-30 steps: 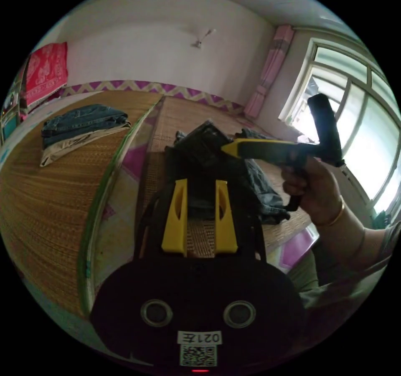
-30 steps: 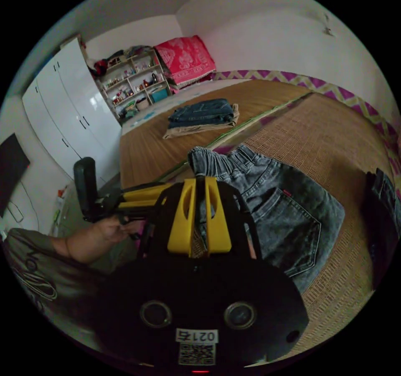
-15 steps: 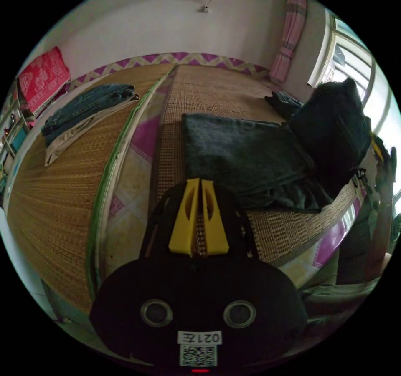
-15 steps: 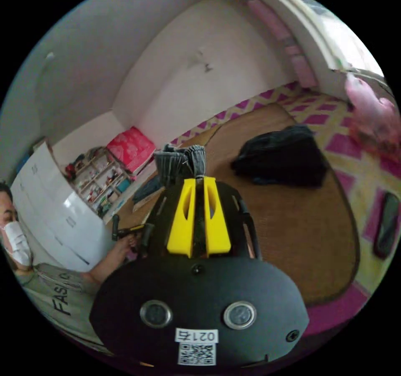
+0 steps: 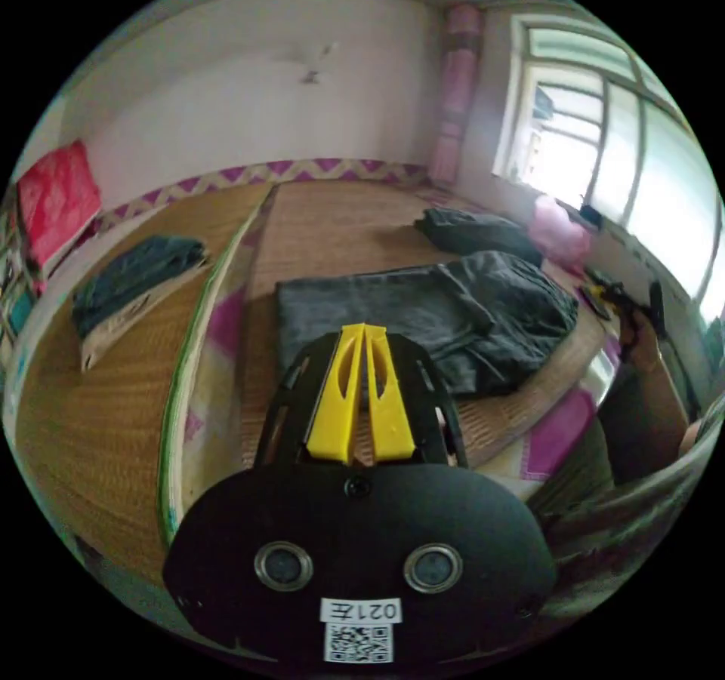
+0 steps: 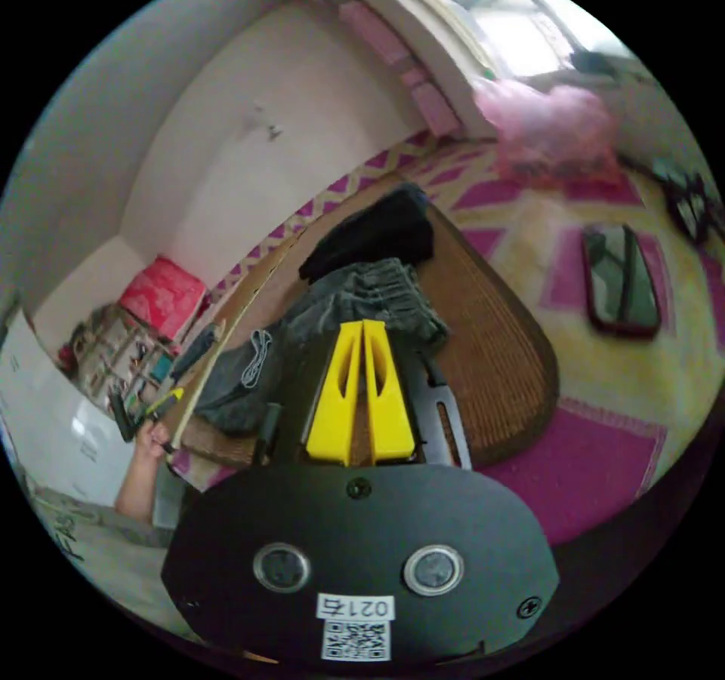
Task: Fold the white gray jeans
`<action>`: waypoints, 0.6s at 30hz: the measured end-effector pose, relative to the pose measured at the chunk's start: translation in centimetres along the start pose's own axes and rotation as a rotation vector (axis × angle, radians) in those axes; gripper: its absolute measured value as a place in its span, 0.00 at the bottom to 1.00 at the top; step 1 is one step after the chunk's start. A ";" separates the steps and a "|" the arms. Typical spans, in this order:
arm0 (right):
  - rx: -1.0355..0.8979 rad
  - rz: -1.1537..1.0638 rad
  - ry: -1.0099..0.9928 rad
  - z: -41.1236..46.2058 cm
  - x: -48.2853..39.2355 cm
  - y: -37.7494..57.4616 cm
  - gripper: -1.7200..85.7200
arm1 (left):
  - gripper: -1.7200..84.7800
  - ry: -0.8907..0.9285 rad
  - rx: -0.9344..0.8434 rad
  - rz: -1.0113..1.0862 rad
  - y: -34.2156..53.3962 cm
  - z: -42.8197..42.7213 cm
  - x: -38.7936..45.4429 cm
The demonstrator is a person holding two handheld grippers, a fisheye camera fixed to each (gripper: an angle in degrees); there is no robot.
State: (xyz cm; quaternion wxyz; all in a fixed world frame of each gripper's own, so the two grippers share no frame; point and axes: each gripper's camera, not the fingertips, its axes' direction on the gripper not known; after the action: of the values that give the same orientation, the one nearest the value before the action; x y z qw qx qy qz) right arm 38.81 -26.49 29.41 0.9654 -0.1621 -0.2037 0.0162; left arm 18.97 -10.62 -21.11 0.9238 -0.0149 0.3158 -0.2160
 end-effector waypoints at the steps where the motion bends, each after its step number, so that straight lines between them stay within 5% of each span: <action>1: -0.031 -0.103 -0.015 1.1 -2.5 -0.6 0.03 | 0.02 0.044 -0.021 0.076 -1.3 1.2 2.5; 6: -0.193 -0.323 0.030 8.9 -9.3 -2.1 0.06 | 0.08 0.198 -0.162 0.232 -4.9 8.5 9.3; 11: -0.377 -0.386 0.242 15.8 -11.0 -0.9 0.09 | 0.11 0.151 -0.220 0.346 -5.9 12.3 12.7; 18: -0.374 -0.410 0.285 16.0 -12.4 -0.1 0.09 | 0.11 0.088 -0.215 0.458 -6.7 12.3 13.0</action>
State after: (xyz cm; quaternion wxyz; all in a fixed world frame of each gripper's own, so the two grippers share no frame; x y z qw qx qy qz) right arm 21.11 -22.85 38.45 0.9208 -0.2928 -0.0945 -0.2397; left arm 32.81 -23.29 -17.70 0.9270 -0.0317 0.3721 0.0333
